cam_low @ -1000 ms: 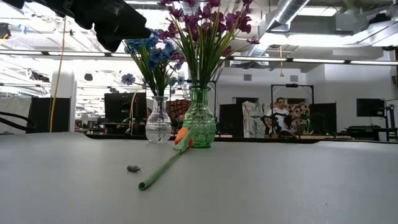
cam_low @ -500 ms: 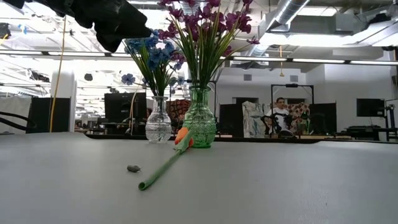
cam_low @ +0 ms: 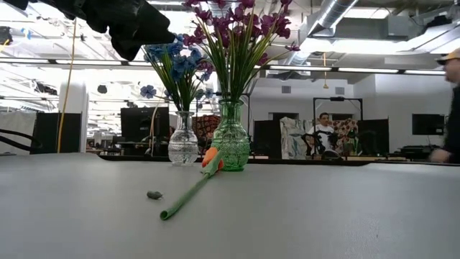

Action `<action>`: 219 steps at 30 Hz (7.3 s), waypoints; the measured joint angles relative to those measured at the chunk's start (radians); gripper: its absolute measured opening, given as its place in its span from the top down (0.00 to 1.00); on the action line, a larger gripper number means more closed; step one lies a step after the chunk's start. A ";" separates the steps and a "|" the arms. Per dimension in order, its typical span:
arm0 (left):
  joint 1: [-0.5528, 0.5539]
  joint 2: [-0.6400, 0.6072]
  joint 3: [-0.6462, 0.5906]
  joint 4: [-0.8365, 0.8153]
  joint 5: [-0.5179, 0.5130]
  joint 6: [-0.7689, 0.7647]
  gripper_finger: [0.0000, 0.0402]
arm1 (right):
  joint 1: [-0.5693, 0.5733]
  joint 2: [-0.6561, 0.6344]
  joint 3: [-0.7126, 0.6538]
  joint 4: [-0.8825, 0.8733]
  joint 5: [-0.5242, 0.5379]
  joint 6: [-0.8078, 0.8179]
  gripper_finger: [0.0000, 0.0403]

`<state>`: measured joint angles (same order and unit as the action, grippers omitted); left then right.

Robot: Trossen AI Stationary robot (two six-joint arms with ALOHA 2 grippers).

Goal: Sort flowers into vase by color
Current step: Put the right orange flower into the bottom transparent vase, then put the orange flower into the bottom transparent vase

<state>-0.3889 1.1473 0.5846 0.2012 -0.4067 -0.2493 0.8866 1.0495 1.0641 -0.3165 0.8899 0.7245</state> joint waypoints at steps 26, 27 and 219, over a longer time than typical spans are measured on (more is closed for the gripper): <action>0.000 0.000 0.000 0.000 0.000 0.002 0.67 | 0.016 0.036 0.000 0.013 0.026 -0.063 0.87; 0.000 0.000 0.000 0.000 0.000 0.002 0.67 | 0.016 0.036 0.000 0.012 0.025 -0.063 0.87; 0.103 0.476 0.060 0.059 -0.050 -0.978 0.67 | -0.706 -1.047 -0.940 0.308 -0.602 -0.896 0.92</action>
<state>-0.2863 1.6238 0.6441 0.2604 -0.4565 -1.2269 0.1806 0.0021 0.1238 -0.0080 0.2882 -0.1714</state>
